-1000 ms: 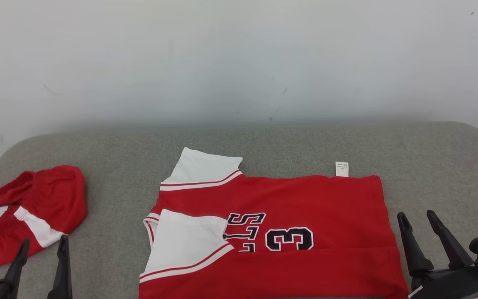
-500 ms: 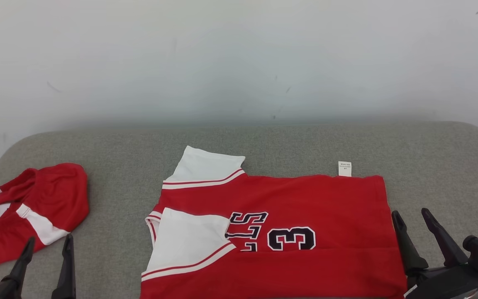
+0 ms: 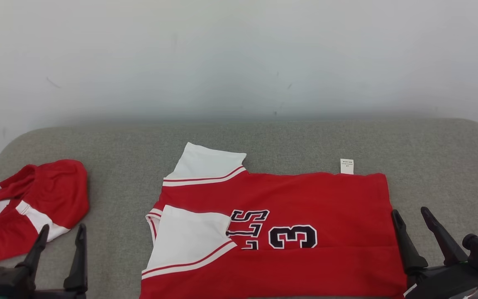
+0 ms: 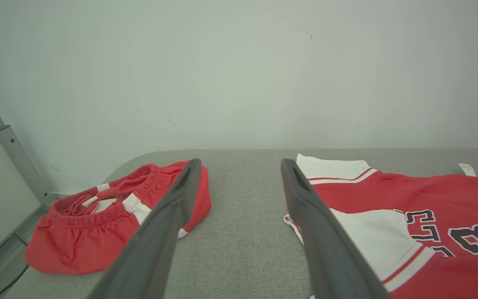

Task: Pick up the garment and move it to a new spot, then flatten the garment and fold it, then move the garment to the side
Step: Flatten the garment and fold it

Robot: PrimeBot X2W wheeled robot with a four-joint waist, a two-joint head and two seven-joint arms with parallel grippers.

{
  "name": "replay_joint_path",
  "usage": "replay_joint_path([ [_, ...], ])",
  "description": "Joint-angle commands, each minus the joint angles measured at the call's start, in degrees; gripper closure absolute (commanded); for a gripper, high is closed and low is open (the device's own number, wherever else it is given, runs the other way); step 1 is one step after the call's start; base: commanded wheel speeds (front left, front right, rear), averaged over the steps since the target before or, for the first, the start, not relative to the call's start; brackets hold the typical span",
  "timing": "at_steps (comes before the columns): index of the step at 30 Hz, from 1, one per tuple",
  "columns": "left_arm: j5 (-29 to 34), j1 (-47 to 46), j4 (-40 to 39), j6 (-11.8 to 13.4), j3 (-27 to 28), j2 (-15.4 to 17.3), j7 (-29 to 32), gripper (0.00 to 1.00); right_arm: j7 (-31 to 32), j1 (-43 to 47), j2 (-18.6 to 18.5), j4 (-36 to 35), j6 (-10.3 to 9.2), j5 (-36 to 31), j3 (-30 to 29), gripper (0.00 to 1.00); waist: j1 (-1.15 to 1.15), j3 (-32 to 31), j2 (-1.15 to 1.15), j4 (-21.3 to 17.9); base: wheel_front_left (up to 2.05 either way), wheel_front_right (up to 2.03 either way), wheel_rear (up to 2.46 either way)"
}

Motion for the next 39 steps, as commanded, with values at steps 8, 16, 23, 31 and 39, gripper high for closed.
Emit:
replay_joint_path([
  [8, 0.6, -6.6, 3.0, -3.1, -2.4, -1.2, 0.1, 0.0, 1.0, -3.6, -2.1, 1.5, -0.03, 0.3, 1.0, 0.0, 0.0, 1.3, 0.0, -0.3, 0.0, 0.0, 0.0],
  [16, -0.5, -16.5, 9.9, -7.7, -4.0, -3.5, -0.3, 0.0, 1.5, -12.6, -4.1, 8.6, -0.03, 1.2, 3.1, 0.0, 0.0, 5.6, 0.0, -2.0, 0.0, 0.0, 0.0],
  [23, -2.4, -27.2, 19.2, -13.5, -4.6, -4.8, 0.1, 0.0, 2.0, -22.6, -4.9, 17.8, -0.02, 2.5, 4.8, 0.0, 0.0, 11.0, 0.0, -4.8, 0.0, 0.0, 0.0],
  [31, -4.9, -41.2, 29.8, -18.9, -5.1, -5.0, 3.0, 0.0, 0.8, -35.0, -5.5, 28.4, -0.03, 5.2, 9.4, 0.0, 0.0, 18.7, 0.0, -8.5, 0.0, 0.0, 0.0],
  [39, -7.5, -51.3, 36.5, -20.5, -7.9, -4.3, 6.7, 0.0, -1.2, -43.9, -4.9, 36.5, -0.02, 8.2, 14.7, 0.0, 0.0, 23.6, 0.0, -11.1, 0.0, 0.0, 0.0],
])
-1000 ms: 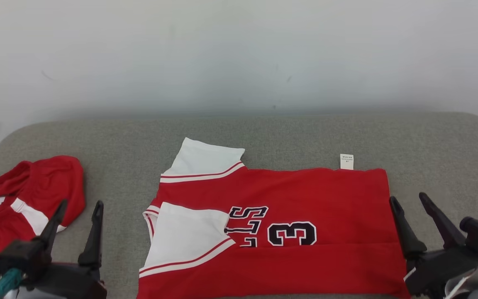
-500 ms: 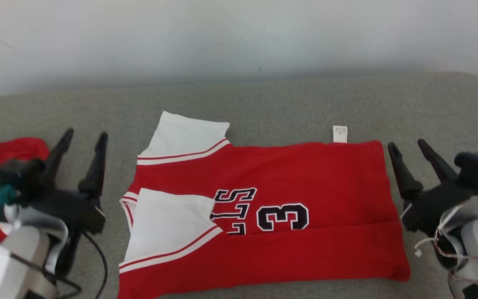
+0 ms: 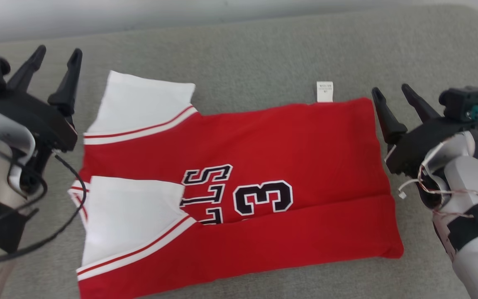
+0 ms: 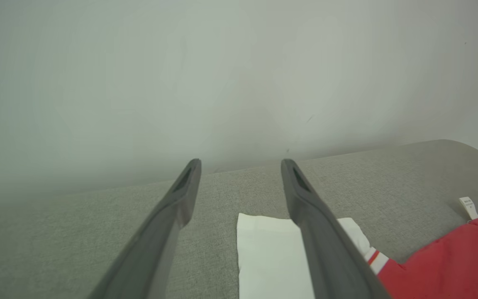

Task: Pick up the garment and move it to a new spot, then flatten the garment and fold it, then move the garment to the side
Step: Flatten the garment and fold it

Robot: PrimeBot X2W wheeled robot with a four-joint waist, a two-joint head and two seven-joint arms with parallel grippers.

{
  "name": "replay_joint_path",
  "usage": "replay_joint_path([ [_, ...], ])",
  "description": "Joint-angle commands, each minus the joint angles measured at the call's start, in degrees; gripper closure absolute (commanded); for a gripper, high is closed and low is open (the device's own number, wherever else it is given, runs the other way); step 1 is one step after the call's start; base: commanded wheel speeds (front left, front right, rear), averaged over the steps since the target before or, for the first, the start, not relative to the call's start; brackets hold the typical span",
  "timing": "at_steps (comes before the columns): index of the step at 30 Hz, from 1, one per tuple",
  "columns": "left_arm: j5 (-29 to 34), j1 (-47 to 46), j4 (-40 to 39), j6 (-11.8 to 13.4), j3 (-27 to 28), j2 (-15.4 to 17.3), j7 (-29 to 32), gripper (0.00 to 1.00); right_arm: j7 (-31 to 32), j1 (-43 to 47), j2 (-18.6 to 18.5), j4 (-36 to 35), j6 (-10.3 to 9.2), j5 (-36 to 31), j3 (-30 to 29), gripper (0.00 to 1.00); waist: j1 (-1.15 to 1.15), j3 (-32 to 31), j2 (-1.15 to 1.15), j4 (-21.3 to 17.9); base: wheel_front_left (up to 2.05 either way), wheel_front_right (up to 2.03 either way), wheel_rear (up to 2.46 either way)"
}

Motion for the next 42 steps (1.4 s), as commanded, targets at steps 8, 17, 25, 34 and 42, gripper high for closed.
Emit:
replay_joint_path([
  [8, -7.3, -6.3, 3.6, -0.3, -6.7, 2.7, 4.6, 0.0, -0.7, -7.2, 0.7, 5.6, -0.03, 4.8, 6.6, 0.0, -0.02, 5.9, -0.01, -5.4, 0.0, 0.0, 0.0],
  [17, -12.2, -10.8, 8.8, -0.3, -11.5, 6.7, 7.5, 0.0, -0.3, -12.6, 2.0, 7.7, -0.03, 9.4, 13.3, 0.0, -0.02, 9.2, -0.01, -9.1, 0.0, 0.0, 0.0],
  [25, -14.5, -12.7, 13.7, -0.3, -14.6, 8.7, 9.4, 0.0, -2.4, -15.2, 1.9, 7.9, -0.03, 13.6, 17.9, 0.0, -0.02, 11.2, -0.01, -11.3, 0.0, 0.0, 0.0],
  [34, -18.8, -12.2, 16.8, -0.4, -17.2, 7.1, 12.7, 1.0, -4.6, -16.5, 0.7, 9.8, -0.03, 17.0, 22.0, 0.0, -0.02, 10.1, -0.01, -11.1, 0.0, 0.0, 0.0],
  [42, -21.2, -13.4, 14.6, -0.3, -18.8, 8.1, 10.4, 1.0, -3.9, -16.8, 0.7, 11.3, -0.03, 19.9, 24.8, 0.0, -0.02, 7.8, -0.01, -10.0, 0.0, 0.0, 0.0],
])
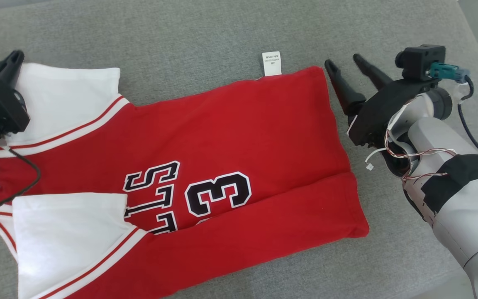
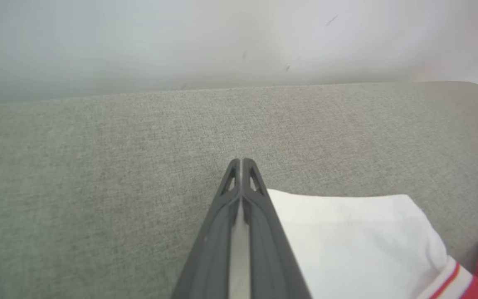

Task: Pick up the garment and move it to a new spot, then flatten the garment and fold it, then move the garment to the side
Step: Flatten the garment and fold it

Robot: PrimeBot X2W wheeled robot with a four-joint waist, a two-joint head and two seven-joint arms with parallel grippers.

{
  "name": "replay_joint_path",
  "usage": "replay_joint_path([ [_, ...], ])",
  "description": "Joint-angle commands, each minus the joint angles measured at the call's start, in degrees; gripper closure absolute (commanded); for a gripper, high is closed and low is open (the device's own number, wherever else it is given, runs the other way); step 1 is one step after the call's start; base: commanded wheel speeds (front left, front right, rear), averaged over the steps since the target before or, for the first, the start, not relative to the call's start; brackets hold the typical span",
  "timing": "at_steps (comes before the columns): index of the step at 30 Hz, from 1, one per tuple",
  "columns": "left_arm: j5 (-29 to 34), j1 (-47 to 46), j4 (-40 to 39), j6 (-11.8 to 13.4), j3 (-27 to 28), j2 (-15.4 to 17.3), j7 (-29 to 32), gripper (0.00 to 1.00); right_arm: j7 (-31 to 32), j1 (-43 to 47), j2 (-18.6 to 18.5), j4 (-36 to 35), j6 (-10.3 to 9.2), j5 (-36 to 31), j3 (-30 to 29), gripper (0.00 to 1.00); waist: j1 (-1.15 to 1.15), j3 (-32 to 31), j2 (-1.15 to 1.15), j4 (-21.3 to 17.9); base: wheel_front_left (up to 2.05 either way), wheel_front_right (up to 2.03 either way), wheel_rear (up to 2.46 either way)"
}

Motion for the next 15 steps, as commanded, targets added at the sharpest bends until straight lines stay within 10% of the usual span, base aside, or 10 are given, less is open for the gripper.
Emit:
replay_joint_path([
  [1, -0.2, -0.3, -0.3, -0.1, 0.0, 0.2, -0.6, 1.0, 0.4, -0.2, 0.0, 0.2, -0.02, 0.6, 0.3, 0.0, 0.0, -0.3, 0.0, 0.4, 0.0, 0.0, 0.0],
  [15, -1.0, -4.2, -3.9, 0.0, -5.1, 0.3, -5.2, 1.0, 4.5, -2.4, 2.1, 4.8, -0.03, 7.0, 4.4, 0.0, 0.0, -0.1, 0.0, 2.3, 0.0, 0.0, 0.0],
])
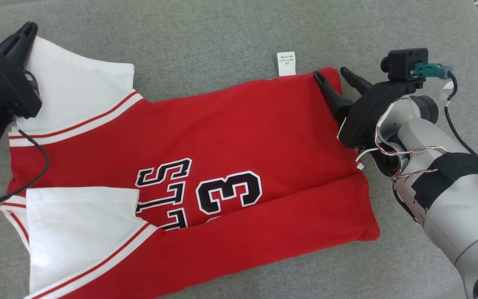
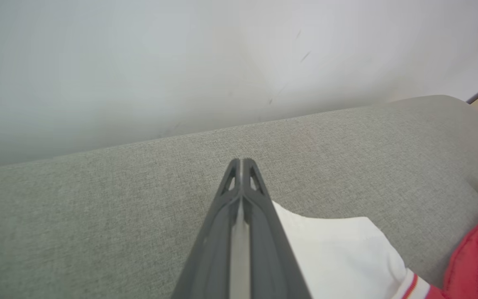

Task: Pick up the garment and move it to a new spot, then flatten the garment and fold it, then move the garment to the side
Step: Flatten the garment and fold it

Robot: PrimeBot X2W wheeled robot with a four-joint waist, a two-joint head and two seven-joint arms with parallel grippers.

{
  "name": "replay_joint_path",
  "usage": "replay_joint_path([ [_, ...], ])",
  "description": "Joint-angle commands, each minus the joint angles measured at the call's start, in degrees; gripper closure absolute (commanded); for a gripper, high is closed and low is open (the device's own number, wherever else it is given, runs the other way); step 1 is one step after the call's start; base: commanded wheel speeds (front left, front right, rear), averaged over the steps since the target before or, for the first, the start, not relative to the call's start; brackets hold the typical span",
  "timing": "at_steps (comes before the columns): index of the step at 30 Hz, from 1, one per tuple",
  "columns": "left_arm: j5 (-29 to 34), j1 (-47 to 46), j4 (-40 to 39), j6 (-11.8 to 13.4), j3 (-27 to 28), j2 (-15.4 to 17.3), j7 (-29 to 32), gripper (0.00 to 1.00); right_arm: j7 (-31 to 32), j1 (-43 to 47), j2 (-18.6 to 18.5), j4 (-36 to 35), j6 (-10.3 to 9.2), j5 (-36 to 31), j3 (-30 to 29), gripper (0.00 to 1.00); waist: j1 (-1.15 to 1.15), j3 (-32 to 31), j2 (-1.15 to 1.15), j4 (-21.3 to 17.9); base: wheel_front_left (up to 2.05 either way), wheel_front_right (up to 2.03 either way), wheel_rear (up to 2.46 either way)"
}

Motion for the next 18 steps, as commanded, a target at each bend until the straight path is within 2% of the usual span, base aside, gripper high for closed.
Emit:
replay_joint_path([
  [1, -0.5, -1.0, -0.3, 0.1, -0.6, 0.0, -0.5, 1.0, 0.8, -0.7, 0.0, 1.1, -0.03, 0.5, 0.7, 0.0, 0.0, 0.1, 0.0, 0.2, 0.0, 0.0, 0.0],
  [4, -1.0, -1.5, -0.3, 0.1, -1.5, -0.2, -0.8, 1.0, 0.8, -1.6, 0.4, 2.5, -0.03, 1.0, 1.7, 0.0, 0.0, 0.3, 0.0, 0.5, 0.0, 0.0, 0.0],
  [5, -1.1, -1.7, -0.4, 0.1, -1.8, -0.2, -1.0, 1.0, 0.7, -1.6, 0.6, 2.8, -0.04, 1.3, 2.0, 0.15, 0.0, 0.4, 0.0, 0.6, 0.0, 0.0, 0.0],
  [6, -1.3, -1.9, -0.4, 0.1, -2.0, -0.2, -1.2, 1.0, 0.8, -1.6, 0.9, 3.0, -0.03, 1.6, 2.2, 0.52, 0.0, 0.5, 0.0, 0.7, 0.0, 0.0, 0.0],
  [7, -1.5, -2.0, -0.4, 0.1, -2.3, -0.1, -1.2, 1.0, 0.8, -1.8, 0.9, 3.3, -0.03, 1.7, 2.7, 0.63, 0.0, 0.6, 0.0, 0.8, 0.0, 0.0, 0.0],
  [8, -1.6, -2.1, -0.4, 0.1, -2.6, -0.1, -1.4, 1.0, 0.5, -2.0, 0.9, 3.5, -0.04, 1.9, 3.0, 1.0, 0.0, 0.7, 0.0, 0.9, 0.0, 0.0, 0.0],
  [18, -3.2, -1.8, -1.0, 0.1, -5.2, -0.1, -4.6, 1.0, -5.6, -2.4, -0.4, 4.4, -0.04, 3.1, 5.6, 1.0, 0.0, -0.2, 0.0, 1.8, 0.0, 0.0, 0.0],
])
